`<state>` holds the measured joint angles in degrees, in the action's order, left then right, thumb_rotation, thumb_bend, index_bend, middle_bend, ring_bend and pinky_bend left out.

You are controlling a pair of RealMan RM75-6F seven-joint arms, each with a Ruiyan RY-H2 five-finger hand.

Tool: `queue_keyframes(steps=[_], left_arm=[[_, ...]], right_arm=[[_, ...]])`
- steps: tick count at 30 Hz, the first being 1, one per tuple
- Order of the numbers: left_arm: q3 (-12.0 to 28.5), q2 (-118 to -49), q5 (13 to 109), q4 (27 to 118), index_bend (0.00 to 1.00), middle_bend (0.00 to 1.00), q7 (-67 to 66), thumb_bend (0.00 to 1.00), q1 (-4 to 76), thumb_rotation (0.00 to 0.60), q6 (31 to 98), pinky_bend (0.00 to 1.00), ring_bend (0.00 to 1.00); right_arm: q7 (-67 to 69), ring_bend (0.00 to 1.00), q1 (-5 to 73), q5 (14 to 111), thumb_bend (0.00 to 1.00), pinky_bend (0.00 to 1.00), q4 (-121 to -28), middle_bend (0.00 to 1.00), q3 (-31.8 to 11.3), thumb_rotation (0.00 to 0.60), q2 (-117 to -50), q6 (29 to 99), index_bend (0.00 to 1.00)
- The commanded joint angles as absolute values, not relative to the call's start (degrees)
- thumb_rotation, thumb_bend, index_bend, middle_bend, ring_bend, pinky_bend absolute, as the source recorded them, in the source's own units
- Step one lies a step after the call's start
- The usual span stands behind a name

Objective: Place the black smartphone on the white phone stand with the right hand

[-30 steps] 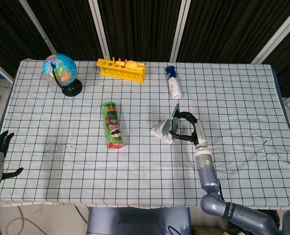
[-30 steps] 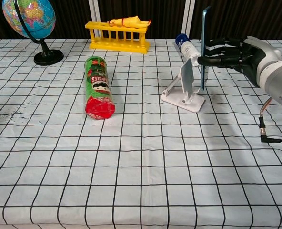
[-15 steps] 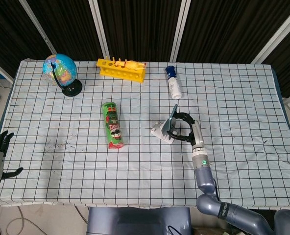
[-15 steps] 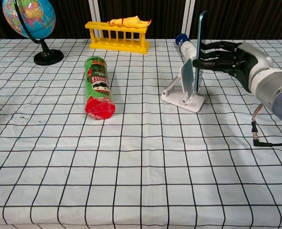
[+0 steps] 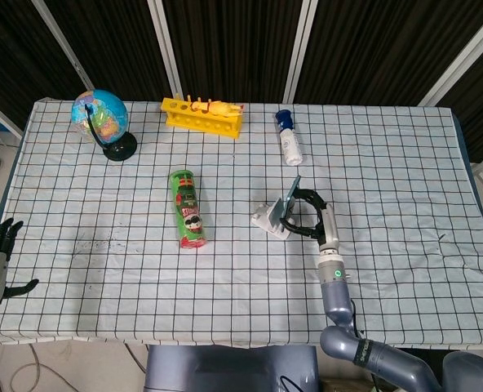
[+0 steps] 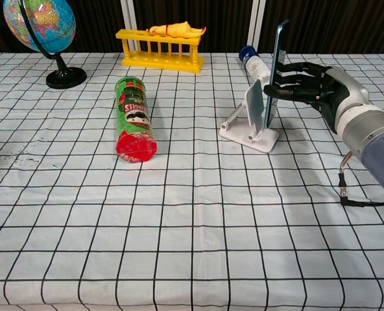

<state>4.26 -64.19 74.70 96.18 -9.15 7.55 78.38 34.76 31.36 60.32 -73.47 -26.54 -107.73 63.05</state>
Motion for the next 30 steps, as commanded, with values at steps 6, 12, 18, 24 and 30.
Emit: queue_keyframes(steps=[6,12,18,24,30], left_arm=[[4.3,-64.21,74.53,96.13,0.0,0.0,-9.19,0.0,7.6,0.6,78.34,0.0,0.0],[4.27,-64.23,74.5,96.15,0.0,0.0,-9.29,0.0,7.63,0.6,78.36,0.0,0.0],[4.27,-64.24,74.39,96.2,0.0,0.0,-9.38,0.0,7.65,0.6,78.33,0.0,0.0],[4.3,-64.23,74.3,96.23,0.0,0.0,-9.39,0.0,7.66,0.6,78.36,0.0,0.0],[4.3,-64.22,74.3,96.2,0.0,0.0,-9.3,0.0,7.67,0.6,78.37,0.0,0.0]], right_arm=[[36.43,0.24,31.07,60.55,0.36,0.15,-72.53,0.77,-26.87,0.6,-108.59,62.55,0.69],[37.17,0.24,31.01,60.47,0.36,0.15,-71.03,0.77,-27.0,0.6,-109.47,62.1,0.69],[37.95,0.24,30.77,60.76,0.36,0.15,-69.91,0.77,-26.88,0.6,-110.32,62.06,0.69],[38.53,0.24,30.71,61.41,0.36,0.15,-69.2,0.77,-26.82,0.6,-111.05,62.26,0.69],[38.63,0.24,30.68,62.43,0.36,0.15,-68.4,0.76,-26.46,0.6,-111.77,62.82,0.69]])
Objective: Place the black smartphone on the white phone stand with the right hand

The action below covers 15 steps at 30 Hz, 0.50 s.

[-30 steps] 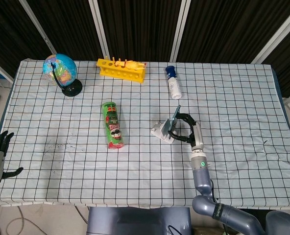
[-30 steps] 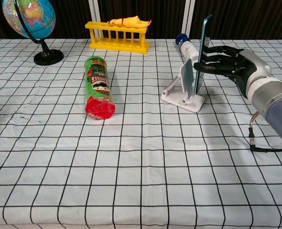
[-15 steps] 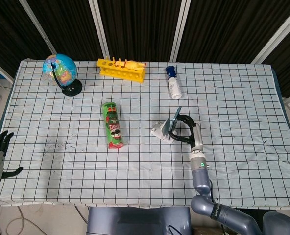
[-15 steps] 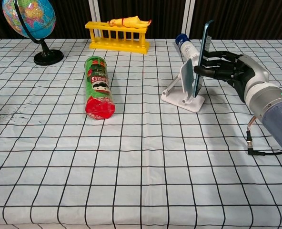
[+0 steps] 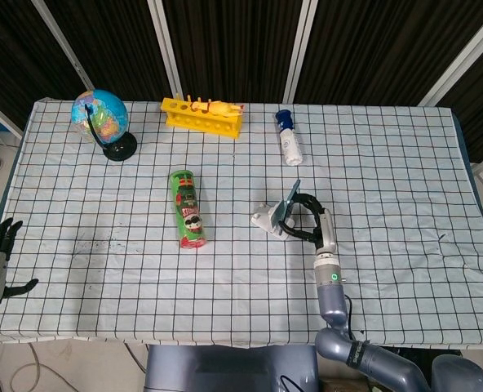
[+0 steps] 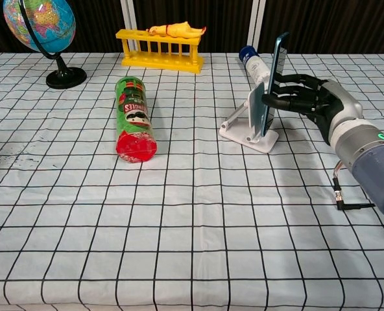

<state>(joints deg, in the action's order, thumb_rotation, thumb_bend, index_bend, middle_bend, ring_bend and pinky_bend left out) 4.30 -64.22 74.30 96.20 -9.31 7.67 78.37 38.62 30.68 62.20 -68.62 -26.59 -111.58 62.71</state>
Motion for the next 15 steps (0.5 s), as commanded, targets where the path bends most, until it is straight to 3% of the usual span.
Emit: queue_keyframes(steps=[1,15], left_arm=[[4.31,-64.22,74.32,96.2,0.0,0.0,-9.28,0.0,7.67,0.6,78.39,0.0,0.0],[4.32,-64.25,74.15,96.25,0.0,0.0,-9.35,0.0,7.71,0.6,78.37,0.0,0.0]], right_arm=[[38.69,0.24,30.66,62.57,0.36,0.15,-68.24,0.76,-26.4,0.6,-111.9,62.84,0.69],[39.52,0.24,31.15,63.71,0.36,0.15,-66.46,0.75,-26.98,0.6,-113.24,63.29,0.69]])
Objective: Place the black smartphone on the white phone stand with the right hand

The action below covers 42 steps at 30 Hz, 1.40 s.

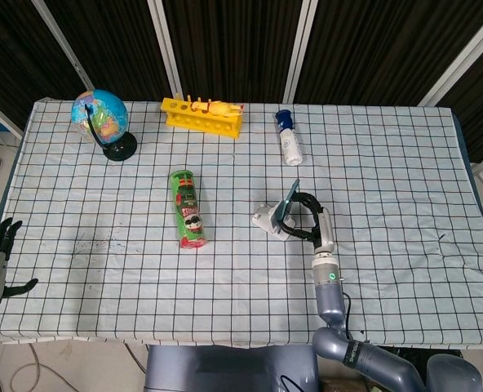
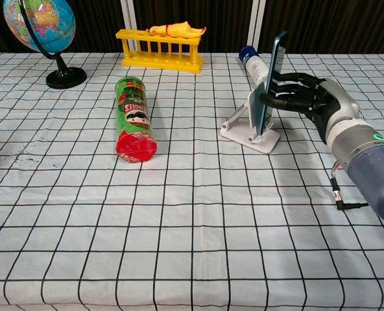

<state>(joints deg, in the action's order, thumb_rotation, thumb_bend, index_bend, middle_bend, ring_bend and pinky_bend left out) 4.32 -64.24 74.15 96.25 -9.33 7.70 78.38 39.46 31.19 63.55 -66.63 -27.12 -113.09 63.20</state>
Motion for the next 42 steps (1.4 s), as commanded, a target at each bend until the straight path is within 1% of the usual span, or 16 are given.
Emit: queue_keyframes(steps=[1,11,16,18,31,39,42], left_arm=[[4.32,-64.25,74.15,96.26,0.0,0.0,-9.36,0.0,7.71,0.6,78.38,0.0,0.0],[4.32,-64.25,74.17,96.23,0.0,0.0,-9.3,0.0,7.71,0.6,78.43,0.0,0.0],[4.36,-64.22,74.12,96.21,0.0,0.0,-9.14,0.0,7.72,0.6,78.42,0.0,0.0],[4.36,-64.18,74.06,96.28,0.0,0.0,-9.05,0.0,7.73,0.6,78.35,0.0,0.0],[4.33,-64.1,74.02,96.42,0.0,0.0,-9.02,0.0,7.74,0.6,78.3,0.0,0.0],[4.31,-64.1,74.08,96.44,0.0,0.0,-9.0,0.0,7.74,0.6,78.34,0.0,0.0],[4.29,-64.08,74.09,96.42,0.0,0.0,-8.96,0.0,7.73,0.6,78.35,0.0,0.0]], right_arm=[[39.56,0.24,31.13,63.79,0.36,0.15,-66.39,0.75,-26.89,0.6,-113.29,63.29,0.69],[39.83,0.24,31.03,64.27,0.36,0.15,-65.42,0.74,-26.45,0.6,-114.23,63.25,0.69],[39.43,0.22,31.23,64.82,0.35,0.15,-64.57,0.68,-26.09,0.6,-114.59,63.2,0.69],[39.32,0.21,31.29,64.82,0.33,0.15,-64.27,0.66,-26.14,0.6,-114.71,63.14,0.69],[39.12,0.21,31.34,65.0,0.31,0.15,-63.96,0.65,-26.42,0.6,-114.82,63.07,0.69],[38.82,0.2,31.41,65.1,0.26,0.15,-63.46,0.63,-26.33,0.6,-114.98,62.88,0.66],[38.75,0.19,31.46,65.18,0.2,0.15,-63.36,0.61,-26.22,0.6,-115.01,62.68,0.65]])
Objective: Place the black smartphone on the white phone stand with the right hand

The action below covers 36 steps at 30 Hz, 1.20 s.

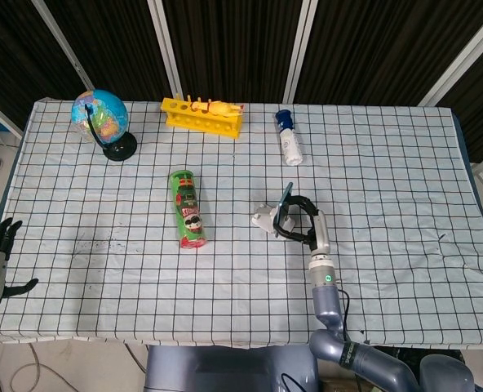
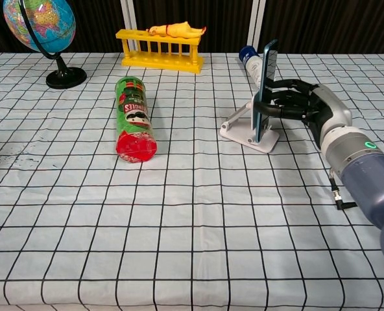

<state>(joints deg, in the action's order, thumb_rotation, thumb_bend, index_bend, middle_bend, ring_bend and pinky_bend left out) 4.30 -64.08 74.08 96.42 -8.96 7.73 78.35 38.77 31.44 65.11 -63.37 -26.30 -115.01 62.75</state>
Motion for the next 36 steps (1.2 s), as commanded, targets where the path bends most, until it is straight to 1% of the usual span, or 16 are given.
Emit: queue_keyframes(steps=[1,5,7,9,14,16,18,22,24,26,31,33,36], left_arm=[[4.29,-64.08,74.11,96.42,0.0,0.0,-8.95,0.0,7.73,0.6,78.36,0.0,0.0],[4.32,-64.07,74.16,96.41,0.0,0.0,-8.82,0.0,7.74,0.6,78.4,0.0,0.0],[4.32,-64.07,74.17,96.37,0.0,0.0,-8.78,0.0,7.73,0.6,78.41,0.0,0.0],[4.3,-64.08,74.19,96.35,0.0,0.0,-8.75,0.0,7.73,0.6,78.39,0.0,0.0],[4.3,-64.09,74.2,96.33,0.0,0.0,-8.7,0.0,7.74,0.6,78.39,0.0,0.0],[4.31,-64.09,74.22,96.31,0.0,0.0,-8.71,0.0,7.74,0.6,78.41,0.0,0.0],[4.31,-64.11,74.23,96.29,0.0,0.0,-8.69,0.0,7.74,0.6,78.43,0.0,0.0],[4.32,-64.11,74.22,96.28,0.0,0.0,-8.66,0.0,7.74,0.6,78.44,0.0,0.0],[4.32,-64.11,74.23,96.27,0.0,0.0,-8.65,0.0,7.74,0.6,78.43,0.0,0.0],[4.34,-64.11,74.21,96.26,0.0,0.0,-8.66,0.0,7.75,0.6,78.44,0.0,0.0],[4.37,-64.12,74.24,96.25,0.0,0.0,-8.61,0.0,7.73,0.6,78.54,0.0,0.0],[4.35,-64.11,74.28,96.24,0.0,0.0,-8.59,0.0,7.72,0.6,78.54,0.0,0.0],[4.35,-64.12,74.33,96.23,0.0,0.0,-8.58,0.0,7.71,0.6,78.6,0.0,0.0]], right_arm=[[38.67,0.18,31.48,65.31,0.17,0.15,-63.34,0.6,-26.08,0.6,-114.96,62.58,0.64],[38.47,0.15,31.42,65.35,0.11,0.15,-63.35,0.57,-25.82,0.6,-114.89,62.27,0.6],[38.32,0.14,31.41,65.25,0.1,0.15,-63.39,0.52,-25.8,0.6,-114.83,62.1,0.58],[38.07,0.13,31.42,65.23,0.08,0.15,-63.41,0.43,-25.71,0.6,-114.79,61.95,0.54],[37.65,0.12,31.47,65.08,0.06,0.15,-63.77,0.4,-25.75,0.6,-114.56,61.57,0.5],[37.51,0.11,31.47,65.03,0.04,0.15,-63.89,0.38,-25.81,0.6,-114.5,61.55,0.46],[37.37,0.09,31.45,64.98,0.02,0.15,-64.05,0.34,-25.84,0.6,-114.4,61.5,0.37],[37.09,0.05,31.41,65.04,0.0,0.15,-64.46,0.29,-25.87,0.6,-114.18,61.58,0.24],[36.87,0.03,31.4,65.07,0.0,0.15,-64.79,0.27,-25.85,0.6,-114.01,61.53,0.16],[36.63,0.02,31.38,65.09,0.0,0.15,-65.03,0.24,-25.81,0.6,-113.91,61.57,0.11],[36.01,0.0,31.21,64.87,0.0,0.15,-65.63,0.19,-25.66,0.6,-113.64,61.44,0.06],[35.77,0.0,31.14,64.95,0.0,0.15,-65.86,0.13,-25.46,0.6,-113.43,61.33,0.02],[35.66,0.0,30.99,65.08,0.0,0.14,-66.56,0.07,-25.24,0.6,-112.94,61.09,0.0]])
